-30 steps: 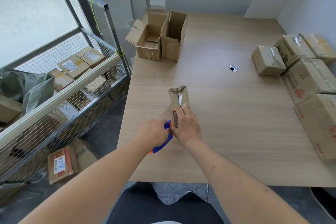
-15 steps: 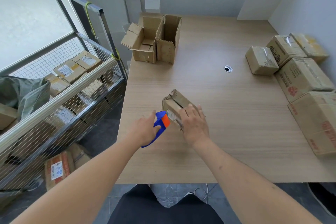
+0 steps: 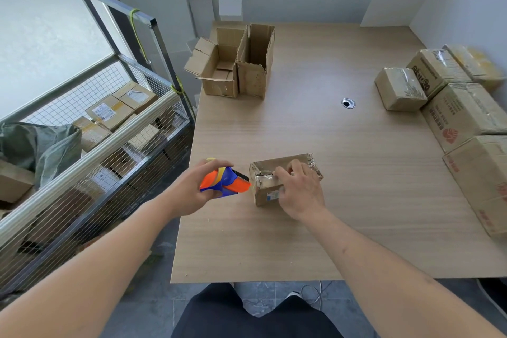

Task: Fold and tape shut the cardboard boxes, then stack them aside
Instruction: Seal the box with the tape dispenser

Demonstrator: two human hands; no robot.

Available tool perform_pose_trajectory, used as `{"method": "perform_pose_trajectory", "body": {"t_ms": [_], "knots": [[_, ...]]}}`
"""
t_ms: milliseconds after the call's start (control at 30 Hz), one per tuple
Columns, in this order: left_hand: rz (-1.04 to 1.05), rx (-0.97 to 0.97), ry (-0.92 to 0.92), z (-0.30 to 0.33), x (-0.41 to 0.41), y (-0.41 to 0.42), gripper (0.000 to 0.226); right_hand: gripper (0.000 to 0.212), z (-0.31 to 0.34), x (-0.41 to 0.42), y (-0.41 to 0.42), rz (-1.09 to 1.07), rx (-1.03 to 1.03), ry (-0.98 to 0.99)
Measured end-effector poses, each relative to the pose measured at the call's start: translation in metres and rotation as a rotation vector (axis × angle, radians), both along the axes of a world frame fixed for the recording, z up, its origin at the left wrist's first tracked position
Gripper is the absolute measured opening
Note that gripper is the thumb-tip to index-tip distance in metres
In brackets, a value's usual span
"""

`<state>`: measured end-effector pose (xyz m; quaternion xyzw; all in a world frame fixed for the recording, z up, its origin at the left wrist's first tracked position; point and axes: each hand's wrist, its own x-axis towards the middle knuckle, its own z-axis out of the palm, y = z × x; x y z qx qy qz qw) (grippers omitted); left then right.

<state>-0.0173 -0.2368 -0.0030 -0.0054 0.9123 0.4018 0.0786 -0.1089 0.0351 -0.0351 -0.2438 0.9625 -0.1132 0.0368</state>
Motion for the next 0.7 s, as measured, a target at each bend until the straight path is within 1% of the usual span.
{"method": "perform_pose_trajectory", "body": {"t_ms": [33,67,133,167,200,267,333,433,500,567,633,700], "knots": [[-0.012,0.000,0.014,0.003,-0.001,-0.002,0.071,0.022,-0.001,0.003,-0.005,-0.044,-0.008,-0.021],[-0.026,-0.001,0.026,0.005,-0.002,-0.003,0.069,0.032,-0.002,0.006,-0.011,-0.095,0.003,-0.054],[-0.051,0.002,0.042,0.008,-0.004,-0.005,0.067,0.067,-0.005,0.009,-0.024,-0.178,0.060,-0.127],[-0.058,0.005,0.044,0.010,-0.004,-0.006,0.066,0.077,-0.006,0.008,-0.032,-0.198,0.091,-0.136],[-0.063,0.009,0.045,0.011,-0.004,-0.006,0.066,0.081,-0.006,0.009,-0.037,-0.205,0.114,-0.132],[-0.074,0.016,0.049,0.013,-0.005,-0.007,0.065,0.078,-0.008,0.008,-0.043,-0.210,0.112,-0.115],[-0.084,0.017,0.048,0.014,-0.006,-0.006,0.065,0.069,-0.011,0.009,-0.044,-0.204,0.069,-0.089],[-0.094,0.014,0.032,0.017,-0.007,-0.005,0.066,0.051,-0.018,0.005,-0.030,-0.072,-0.026,-0.037],[-0.105,0.020,0.027,0.019,-0.007,-0.003,0.066,0.047,-0.021,-0.004,-0.012,0.077,0.004,-0.119],[-0.124,0.030,0.041,0.020,-0.009,0.000,0.066,0.046,-0.017,-0.014,0.007,0.167,0.013,-0.218],[-0.132,0.032,0.037,0.023,-0.012,0.003,0.067,0.043,-0.007,-0.020,0.020,0.191,-0.008,-0.291],[-0.142,0.028,0.014,0.025,-0.013,0.005,0.067,0.042,0.005,-0.022,0.027,0.186,-0.089,-0.297]]}}
